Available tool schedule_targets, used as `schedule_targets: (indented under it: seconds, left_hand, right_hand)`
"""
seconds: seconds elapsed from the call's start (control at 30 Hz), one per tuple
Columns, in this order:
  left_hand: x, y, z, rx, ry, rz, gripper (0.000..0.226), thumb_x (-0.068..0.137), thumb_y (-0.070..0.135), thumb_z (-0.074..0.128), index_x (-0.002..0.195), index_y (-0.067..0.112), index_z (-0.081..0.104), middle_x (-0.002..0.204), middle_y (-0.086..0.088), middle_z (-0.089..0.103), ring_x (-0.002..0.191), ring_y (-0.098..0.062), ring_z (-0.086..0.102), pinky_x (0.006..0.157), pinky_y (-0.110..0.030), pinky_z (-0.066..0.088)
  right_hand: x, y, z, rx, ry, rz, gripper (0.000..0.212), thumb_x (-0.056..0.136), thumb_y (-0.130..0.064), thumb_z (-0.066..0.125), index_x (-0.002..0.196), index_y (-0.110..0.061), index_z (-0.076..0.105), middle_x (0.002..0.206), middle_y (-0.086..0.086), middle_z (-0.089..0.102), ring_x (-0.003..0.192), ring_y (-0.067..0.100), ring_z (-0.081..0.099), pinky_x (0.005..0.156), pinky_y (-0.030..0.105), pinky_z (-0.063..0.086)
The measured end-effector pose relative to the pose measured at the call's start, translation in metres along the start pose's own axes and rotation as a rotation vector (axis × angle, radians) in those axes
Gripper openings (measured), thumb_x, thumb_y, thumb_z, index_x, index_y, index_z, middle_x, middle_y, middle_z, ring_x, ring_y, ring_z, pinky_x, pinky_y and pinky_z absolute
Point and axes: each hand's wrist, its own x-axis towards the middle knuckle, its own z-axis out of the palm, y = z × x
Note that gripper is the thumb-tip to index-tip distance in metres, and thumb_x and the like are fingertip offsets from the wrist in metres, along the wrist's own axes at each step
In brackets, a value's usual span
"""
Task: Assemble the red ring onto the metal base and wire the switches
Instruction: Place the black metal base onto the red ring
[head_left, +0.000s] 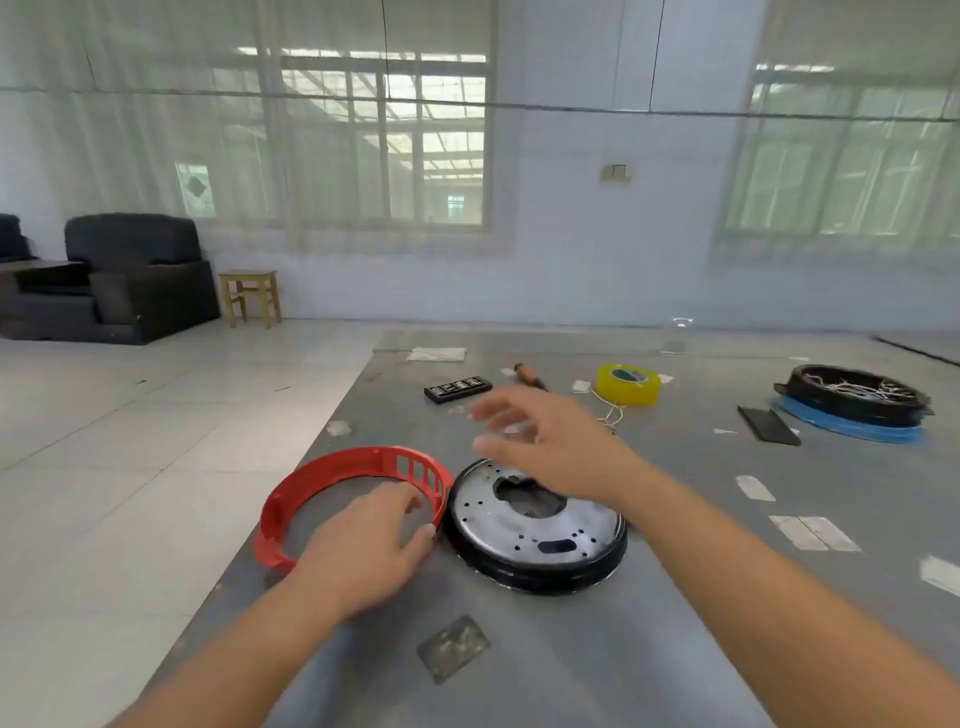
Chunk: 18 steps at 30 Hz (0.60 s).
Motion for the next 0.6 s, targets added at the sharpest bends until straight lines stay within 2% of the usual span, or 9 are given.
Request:
schedule_targets:
  seconds: [0.07, 0.13, 0.2, 0.27, 0.33, 0.43, 0.5, 0.6]
  left_hand:
    - [0.014, 0.002, 0.016, 0.222, -0.066, -0.046, 0.029, 0.101, 0.055, 0.047, 0.116, 0.031, 0.052, 0.123, 0.009, 0.060, 0.118, -0.019, 0.061, 0.092, -0.041, 0.053]
    - [0.018, 0.001, 0.033, 0.357, -0.047, -0.031, 0.026, 0.101, 0.053, 0.041, 0.107, 0.029, 0.051, 0.112, 0.004, 0.059, 0.111, -0.022, 0.062, 0.082, -0.040, 0.053]
    - [0.018, -0.005, 0.045, 0.416, 0.022, 0.030, 0.025, 0.101, 0.051, 0.041, 0.102, 0.029, 0.053, 0.104, 0.003, 0.061, 0.102, -0.023, 0.066, 0.071, -0.038, 0.050]
    - [0.018, -0.009, 0.048, 0.440, 0.068, 0.061, 0.024, 0.100, 0.048, 0.047, 0.094, 0.027, 0.055, 0.093, 0.001, 0.065, 0.089, -0.024, 0.069, 0.062, -0.037, 0.046]
    - [0.020, -0.010, 0.050, 0.444, 0.084, 0.069, 0.024, 0.100, 0.048, 0.049, 0.088, 0.028, 0.052, 0.087, 0.001, 0.067, 0.081, -0.024, 0.070, 0.057, -0.035, 0.041]
    - [0.023, -0.013, 0.052, 0.432, 0.073, 0.047, 0.025, 0.101, 0.052, 0.042, 0.092, 0.029, 0.048, 0.093, 0.003, 0.067, 0.088, -0.020, 0.070, 0.059, -0.035, 0.038]
    - [0.025, -0.016, 0.052, 0.434, 0.051, 0.035, 0.025, 0.101, 0.054, 0.038, 0.097, 0.031, 0.047, 0.098, 0.005, 0.066, 0.094, -0.017, 0.070, 0.060, -0.035, 0.037]
    - [0.024, -0.018, 0.050, 0.409, 0.038, 0.055, 0.023, 0.099, 0.053, 0.043, 0.093, 0.031, 0.042, 0.094, 0.005, 0.063, 0.089, -0.017, 0.069, 0.058, -0.034, 0.035]
  right_hand:
    - [0.006, 0.030, 0.023, -0.286, -0.144, 0.192, 0.059, 0.095, -0.055, 0.064, 0.146, -0.028, 0.049, 0.145, -0.010, 0.055, 0.133, 0.012, 0.052, 0.111, 0.038, 0.044]
    - [-0.001, 0.061, 0.053, -0.531, -0.288, 0.328, 0.082, 0.090, -0.073, 0.052, 0.154, -0.024, 0.037, 0.158, -0.001, 0.041, 0.142, 0.023, 0.044, 0.115, 0.044, 0.038]
    - [-0.008, 0.081, 0.075, -0.604, -0.283, 0.336, 0.099, 0.082, -0.088, 0.031, 0.155, -0.022, 0.034, 0.163, 0.001, 0.033, 0.143, 0.027, 0.041, 0.115, 0.045, 0.035]
    - [-0.013, 0.095, 0.086, -0.632, -0.209, 0.311, 0.109, 0.076, -0.095, 0.017, 0.157, -0.023, 0.031, 0.164, -0.001, 0.031, 0.144, 0.025, 0.040, 0.115, 0.044, 0.032]
    - [-0.015, 0.101, 0.091, -0.649, -0.186, 0.287, 0.116, 0.071, -0.100, 0.020, 0.159, -0.025, 0.028, 0.162, -0.004, 0.034, 0.144, 0.023, 0.039, 0.115, 0.042, 0.030]
    - [-0.014, 0.104, 0.091, -0.698, -0.203, 0.255, 0.122, 0.066, -0.103, 0.024, 0.160, -0.025, 0.025, 0.153, -0.004, 0.041, 0.138, 0.022, 0.041, 0.111, 0.040, 0.033]
    - [-0.013, 0.106, 0.091, -0.710, -0.216, 0.248, 0.120, 0.068, -0.100, 0.028, 0.161, -0.024, 0.024, 0.149, -0.003, 0.043, 0.134, 0.022, 0.043, 0.110, 0.040, 0.034]
    - [-0.012, 0.106, 0.091, -0.709, -0.230, 0.246, 0.111, 0.074, -0.091, 0.037, 0.160, -0.022, 0.024, 0.149, -0.003, 0.044, 0.134, 0.022, 0.044, 0.112, 0.041, 0.034]
